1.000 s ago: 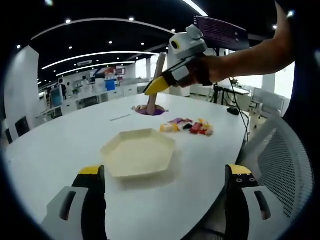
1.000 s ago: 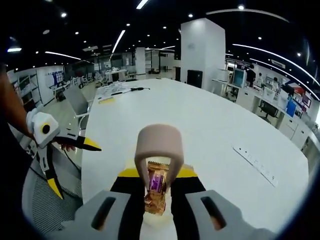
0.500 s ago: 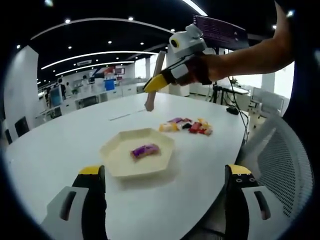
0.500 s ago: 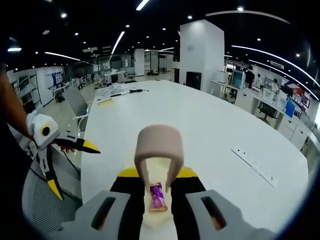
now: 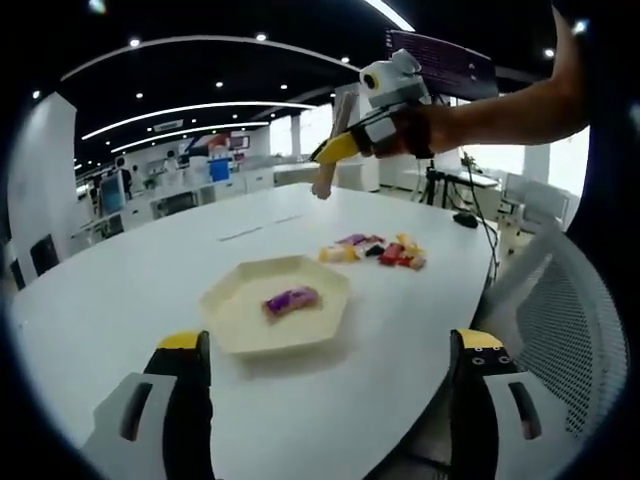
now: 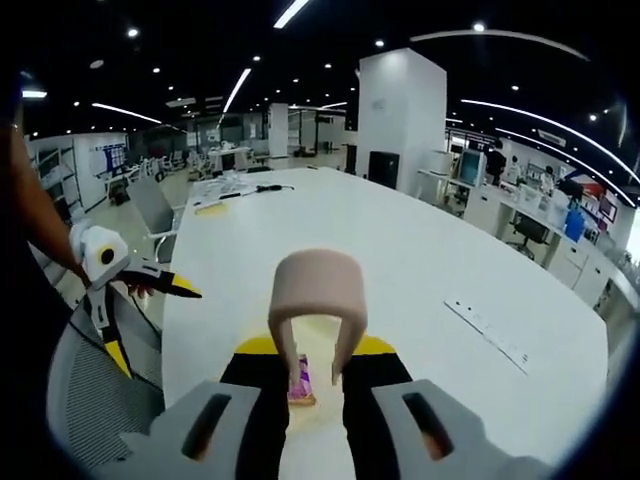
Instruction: Place the target food into the container with the food tongs after gripping and lifting it, then release it inside without dropping or visibly crushing the food.
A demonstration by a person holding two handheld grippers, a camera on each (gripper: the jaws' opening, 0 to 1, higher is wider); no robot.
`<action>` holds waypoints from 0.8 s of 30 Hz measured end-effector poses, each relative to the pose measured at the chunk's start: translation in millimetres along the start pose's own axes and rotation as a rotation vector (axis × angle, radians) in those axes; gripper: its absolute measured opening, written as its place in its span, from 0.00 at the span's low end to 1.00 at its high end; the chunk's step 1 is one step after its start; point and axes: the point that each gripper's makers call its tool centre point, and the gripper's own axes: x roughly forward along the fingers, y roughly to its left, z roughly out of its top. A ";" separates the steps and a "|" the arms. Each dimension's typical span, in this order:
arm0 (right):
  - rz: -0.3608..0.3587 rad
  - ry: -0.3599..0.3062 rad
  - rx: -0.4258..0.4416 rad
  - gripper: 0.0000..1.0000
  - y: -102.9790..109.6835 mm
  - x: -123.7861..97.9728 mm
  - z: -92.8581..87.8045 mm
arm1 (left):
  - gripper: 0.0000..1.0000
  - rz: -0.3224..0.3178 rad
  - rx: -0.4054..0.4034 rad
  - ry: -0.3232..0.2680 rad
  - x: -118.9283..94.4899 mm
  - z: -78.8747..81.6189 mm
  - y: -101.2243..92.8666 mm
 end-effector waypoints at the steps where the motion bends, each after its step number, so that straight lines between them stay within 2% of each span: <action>1: -0.003 -0.003 0.000 0.19 -1.7 -5.2 -0.7 | 0.98 -0.003 0.002 0.000 0.2 0.5 -1.5; 6: -0.021 -0.029 -0.008 0.18 -1.8 -24.8 5.9 | 0.99 -0.004 0.003 -0.004 0.3 1.0 -1.9; 11: -0.019 -0.030 -0.039 0.19 2.2 -31.3 8.9 | 0.99 0.005 -0.004 -0.011 -1.9 1.2 0.4; 13: -0.022 -0.032 -0.036 0.19 2.6 -34.9 7.9 | 1.00 -0.019 -0.038 -0.039 -3.5 7.4 -4.6; 15: -0.032 -0.040 -0.022 0.19 1.9 -40.4 8.0 | 1.00 -0.017 -0.039 -0.057 -5.0 11.9 -4.3; 24: -0.069 -0.066 -0.007 0.18 -5.2 -44.1 11.3 | 1.00 -0.024 -0.036 -0.051 -3.8 10.7 -7.7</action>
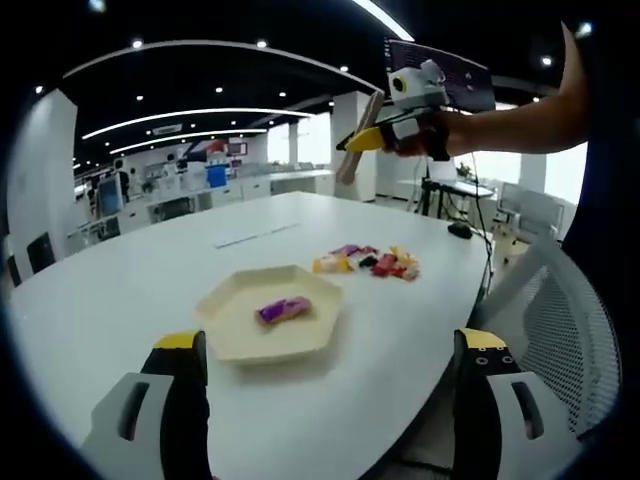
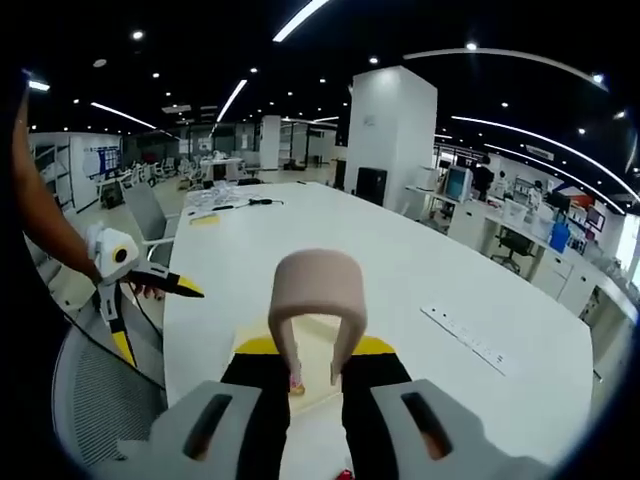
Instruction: Place the target food into the container with the food tongs after gripping and lifting it, then release it inside without dropping or visibly crushing the food.
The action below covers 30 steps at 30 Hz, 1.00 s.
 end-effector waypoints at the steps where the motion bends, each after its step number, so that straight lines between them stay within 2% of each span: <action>1: -0.008 -0.001 0.002 0.18 -1.3 1.1 1.6 | 1.00 0.005 0.005 0.003 0.8 -0.2 0.7; 4: -0.025 0.004 -0.005 0.18 -2.2 3.6 3.5 | 1.00 -0.013 -0.032 -0.008 2.1 1.8 -0.9; 6: -0.037 0.010 0.011 0.18 -3.4 5.8 3.2 | 1.00 -0.017 -0.021 0.002 1.9 -0.9 -1.6; 8: -0.054 0.017 0.020 0.18 -6.1 7.7 3.2 | 1.00 -0.046 -0.033 0.000 2.5 0.1 -8.1; 10: -0.075 0.023 0.035 0.18 -6.6 7.1 5.0 | 1.00 -0.048 0.027 0.014 3.2 -1.0 -10.7; 15: -0.099 0.058 0.037 0.18 -8.8 3.3 3.2 | 0.99 -0.099 0.019 0.001 3.2 1.8 -21.1; 20: -0.104 0.096 0.060 0.18 -24.4 5.7 -20.8 | 0.99 -0.086 -0.012 -0.012 1.8 5.6 -15.6; 21: -0.095 0.134 0.031 0.18 -30.7 7.3 -31.8 | 0.99 -0.085 -0.011 -0.021 2.1 7.2 -15.1; 23: -0.068 0.131 0.004 0.18 -38.5 10.5 -37.0 | 0.99 -0.084 -0.002 -0.035 0.8 8.6 -14.8; 26: -0.046 0.109 0.031 0.18 -48.8 8.5 -33.0 | 0.99 -0.093 0.016 -0.033 -0.1 7.9 -18.5; 28: -0.008 0.105 -0.017 0.18 -47.6 8.0 -28.4 | 0.99 -0.062 0.010 -0.014 3.1 5.8 -11.7; 30: 0.001 0.106 0.000 0.19 -50.1 7.1 -28.3 | 0.99 -0.040 -0.008 -0.015 2.2 4.7 -5.2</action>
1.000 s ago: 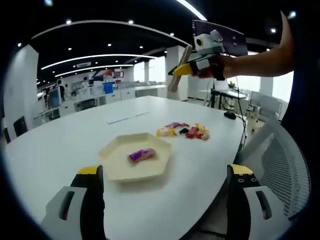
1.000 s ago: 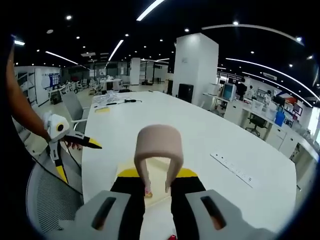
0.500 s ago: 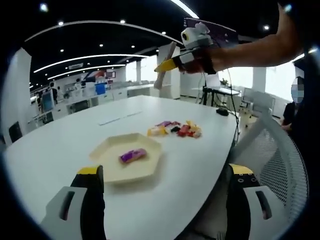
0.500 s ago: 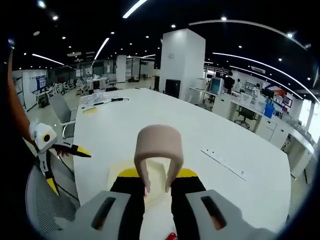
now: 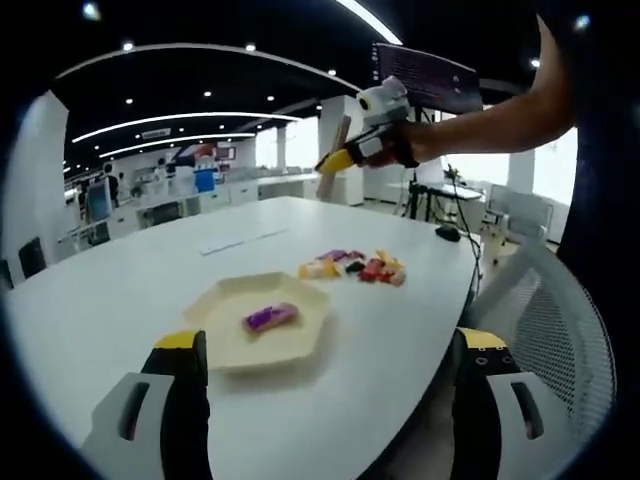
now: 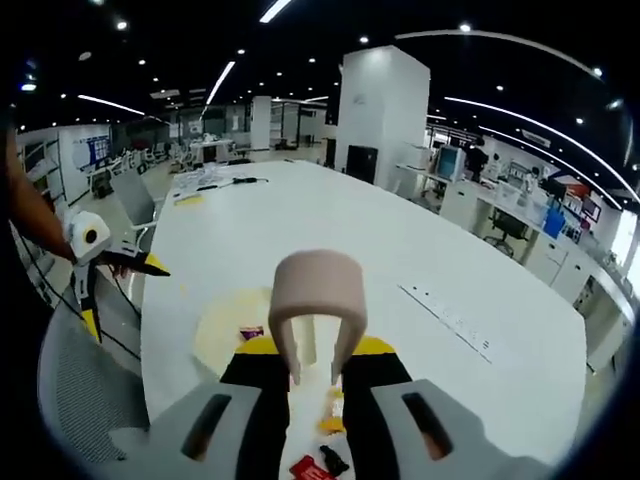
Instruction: Place the target food into the container with the food tongs after gripping and lifting it, then release it inside without dropping or visibly crushing the food.
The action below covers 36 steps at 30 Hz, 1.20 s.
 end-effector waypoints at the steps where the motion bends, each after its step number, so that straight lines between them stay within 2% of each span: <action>1: 0.005 0.000 -0.003 0.19 0.3 0.2 -0.4 | 0.99 0.000 -0.003 -0.003 -0.2 0.3 0.8; 3: -0.011 0.006 0.044 0.19 -1.5 -0.4 -7.3 | 0.99 -0.006 -0.009 -0.023 -2.5 4.8 -2.7; 4: -0.003 0.003 0.039 0.19 1.9 -0.3 -8.6 | 0.99 -0.023 0.000 -0.026 -1.9 5.0 -7.5; 6: -0.022 0.009 0.043 0.19 1.6 -0.7 -13.6 | 0.99 -0.049 0.009 -0.003 0.1 1.3 -12.2; 7: -0.018 0.006 0.078 0.19 1.4 0.1 -16.5 | 0.99 -0.046 0.005 0.004 1.0 0.6 -11.9; 9: -0.028 0.017 0.064 0.19 -5.4 3.6 -21.2 | 0.99 -0.055 0.000 0.005 0.3 -0.3 -13.6; 11: -0.006 0.006 0.052 0.18 -8.1 6.9 -20.4 | 0.99 -0.059 0.010 0.013 1.7 -1.5 -16.0; 12: 0.007 0.015 0.010 0.18 -9.8 9.2 -21.8 | 0.99 -0.067 0.009 0.001 1.9 2.9 -19.0; 13: -0.009 0.017 0.010 0.18 -14.0 10.6 -24.0 | 0.99 -0.080 0.009 -0.021 0.1 7.6 -23.2; 14: -0.022 0.013 0.052 0.18 -19.5 12.2 -26.7 | 0.99 -0.047 0.036 -0.061 -4.2 11.5 -19.8; 15: 0.012 0.005 0.063 0.18 -16.7 15.0 -26.0 | 0.99 -0.031 0.042 -0.042 -4.0 6.7 -17.5; 16: 0.015 0.011 0.028 0.18 -17.4 17.8 -25.5 | 0.99 -0.036 0.006 0.020 -0.1 -3.6 -17.3; 17: 0.011 0.016 0.027 0.18 -18.8 18.4 -25.8 | 0.99 -0.033 -0.007 0.039 1.2 -5.2 -15.8; 18: 0.026 0.008 0.055 0.19 -19.9 19.7 -24.6 | 0.99 -0.016 0.002 0.021 3.7 -0.3 -11.6; 19: 0.026 0.005 0.047 0.19 -21.8 21.1 -24.5 | 0.99 -0.007 0.021 0.005 4.7 3.4 -8.8; 20: 0.027 0.010 0.040 0.19 -22.8 22.9 -25.9 | 0.99 -0.022 0.022 -0.009 3.5 5.5 -9.1; 22: 0.021 0.011 0.064 0.19 -26.7 25.2 -31.1 | 0.99 0.008 0.016 -0.032 -1.4 9.2 -3.5; 24: 0.014 0.019 0.060 0.19 -25.6 25.3 -33.3 | 0.99 0.008 0.008 -0.061 -4.7 13.0 -5.0; 29: 0.012 0.057 0.060 0.19 -27.3 28.0 -48.4 | 0.99 0.000 0.030 -0.033 1.9 9.4 -5.5; 36: -0.008 0.053 0.112 0.19 -42.6 25.9 -58.3 | 0.99 -0.004 0.019 -0.021 1.6 6.6 -4.9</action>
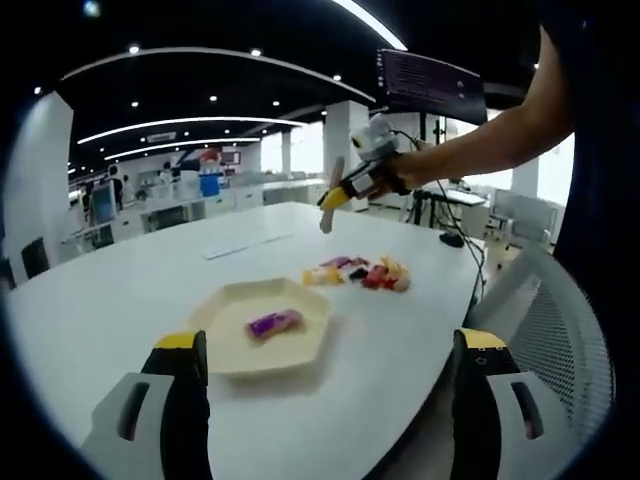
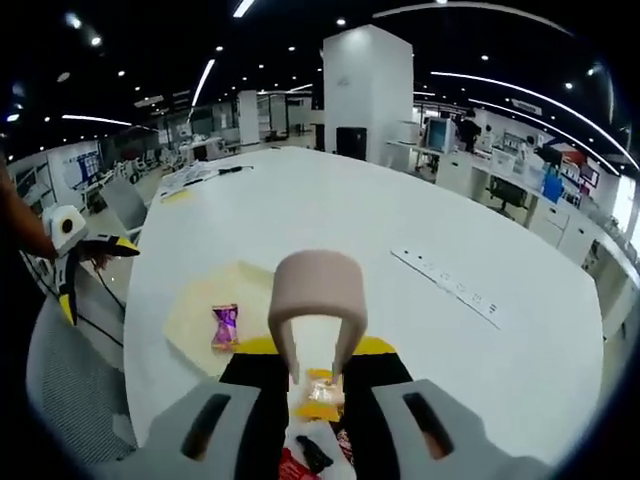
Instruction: Place the target food into the container with the food tongs after gripping and lifting it, then release it inside without dropping or visibly crushing the food.
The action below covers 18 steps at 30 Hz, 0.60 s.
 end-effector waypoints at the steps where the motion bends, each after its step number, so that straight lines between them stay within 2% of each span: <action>1: -0.001 -0.002 -0.002 0.19 -1.2 1.0 0.0 | 0.99 -0.007 0.001 0.008 0.6 -1.5 -1.3; 4: 0.010 0.003 -0.022 0.19 -9.2 8.2 -4.8 | 0.99 -0.005 0.009 0.009 1.8 -0.1 -2.6; 5: 0.010 0.008 -0.015 0.19 -12.4 10.2 -7.8 | 0.99 -0.012 0.022 -0.026 1.3 5.5 -4.6; 6: 0.007 0.007 -0.010 0.19 -14.9 11.0 -10.2 | 0.99 -0.003 0.036 -0.027 -0.1 5.3 -3.3; 10: 0.019 0.012 0.019 0.19 -17.8 11.9 -20.0 | 0.99 0.048 0.009 0.008 0.1 -1.6 7.6; 15: 0.038 0.024 0.062 0.19 -19.9 21.3 -35.0 | 0.99 0.051 0.012 -0.013 -0.8 2.7 9.0; 18: 0.045 0.020 0.098 0.19 -20.7 28.4 -40.0 | 0.99 0.048 0.010 0.008 0.8 -1.9 8.3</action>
